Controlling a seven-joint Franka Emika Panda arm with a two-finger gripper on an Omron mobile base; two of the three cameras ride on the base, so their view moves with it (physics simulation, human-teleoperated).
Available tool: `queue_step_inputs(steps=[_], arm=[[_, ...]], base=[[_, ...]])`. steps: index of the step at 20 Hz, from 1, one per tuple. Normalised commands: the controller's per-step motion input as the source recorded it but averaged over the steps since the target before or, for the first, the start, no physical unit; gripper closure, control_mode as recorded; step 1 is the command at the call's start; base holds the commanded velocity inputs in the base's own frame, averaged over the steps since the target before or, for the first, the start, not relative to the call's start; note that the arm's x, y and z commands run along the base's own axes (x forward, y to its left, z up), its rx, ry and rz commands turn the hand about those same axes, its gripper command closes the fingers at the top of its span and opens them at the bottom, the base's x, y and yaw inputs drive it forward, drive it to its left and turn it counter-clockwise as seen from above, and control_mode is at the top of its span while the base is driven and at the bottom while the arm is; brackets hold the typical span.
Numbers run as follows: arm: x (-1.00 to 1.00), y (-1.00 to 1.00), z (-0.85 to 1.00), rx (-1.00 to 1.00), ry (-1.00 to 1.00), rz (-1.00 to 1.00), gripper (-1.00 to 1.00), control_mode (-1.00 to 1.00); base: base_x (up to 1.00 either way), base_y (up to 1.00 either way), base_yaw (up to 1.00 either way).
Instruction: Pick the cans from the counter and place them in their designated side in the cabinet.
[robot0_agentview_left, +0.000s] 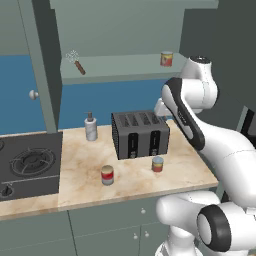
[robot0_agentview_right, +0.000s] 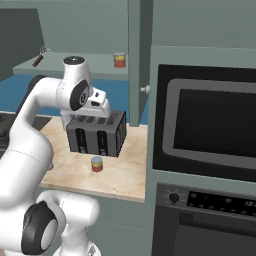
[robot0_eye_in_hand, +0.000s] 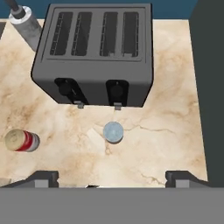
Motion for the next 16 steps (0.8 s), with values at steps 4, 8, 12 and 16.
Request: queue_step_inputs(steps=[4,8,12,16], arm=[[0.02,0.00,-0.23,0.00,-0.03,0.00,-1.00,-1.00],[0.06,0.01,-0.22,0.00,-0.01,0.00,-1.00,-1.00],[0.00,0.00,-0.30,0.00,0.00,0.00,-1.00,-1.00],[0.00,0.00,-0.29,0.00,0.01,0.00,-1.00,-1.00]], base=[[0.00,0.00,0.00],[0.00,0.00,0.00],[0.00,0.00,0.00],[0.00,0.00,0.00]])
